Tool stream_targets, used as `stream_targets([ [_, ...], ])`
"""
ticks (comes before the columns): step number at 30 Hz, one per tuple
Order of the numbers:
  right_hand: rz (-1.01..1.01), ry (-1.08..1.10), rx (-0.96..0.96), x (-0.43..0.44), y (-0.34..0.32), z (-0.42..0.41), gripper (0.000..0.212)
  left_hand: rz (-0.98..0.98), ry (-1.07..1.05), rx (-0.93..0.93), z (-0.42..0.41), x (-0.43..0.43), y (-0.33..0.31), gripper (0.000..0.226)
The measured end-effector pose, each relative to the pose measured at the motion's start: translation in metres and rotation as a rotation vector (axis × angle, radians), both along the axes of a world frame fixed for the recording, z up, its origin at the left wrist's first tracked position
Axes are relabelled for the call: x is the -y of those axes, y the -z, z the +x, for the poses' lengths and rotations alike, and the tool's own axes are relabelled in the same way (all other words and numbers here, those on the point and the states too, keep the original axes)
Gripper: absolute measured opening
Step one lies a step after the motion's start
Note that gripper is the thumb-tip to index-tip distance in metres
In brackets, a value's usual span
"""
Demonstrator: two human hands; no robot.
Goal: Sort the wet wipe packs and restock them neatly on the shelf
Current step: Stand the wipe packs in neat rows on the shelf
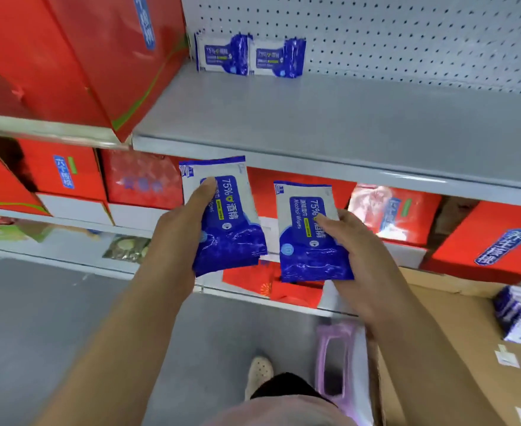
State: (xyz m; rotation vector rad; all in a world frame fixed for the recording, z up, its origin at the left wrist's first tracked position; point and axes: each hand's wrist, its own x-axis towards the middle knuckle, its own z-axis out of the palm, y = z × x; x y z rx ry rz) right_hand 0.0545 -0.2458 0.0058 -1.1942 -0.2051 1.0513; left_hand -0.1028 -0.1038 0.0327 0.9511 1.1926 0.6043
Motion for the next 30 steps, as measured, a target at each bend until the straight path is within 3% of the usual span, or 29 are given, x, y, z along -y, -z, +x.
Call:
stream_targets([
  [8, -0.024, 0.044, 0.132, -0.129, -0.025, 0.065, 0.025, -0.052, -0.019, 0.129, 0.046, -0.126, 0.006, 0.036],
  [14, -0.187, 0.077, 0.712, -0.218, -0.034, 0.117, 0.026, 0.058, -0.014, 0.096, 0.096, -0.218, 0.004, 0.037],
  [20, -0.413, 0.162, 1.076, -0.308, -0.029, 0.169, 0.013, 0.232, -0.002, 0.107, 0.146, -0.302, 0.007, 0.025],
  [26, -0.546, 0.176, 1.484, -0.373, -0.024, 0.211, 0.016, 0.375, 0.124, 0.112, 0.153, -0.328, 0.033, 0.028],
  [30, -0.569, 0.066, 1.785, -0.405, -0.015, 0.237, 0.021, 0.346, 0.062, 0.133, 0.151, -0.337, 0.037, 0.028],
])
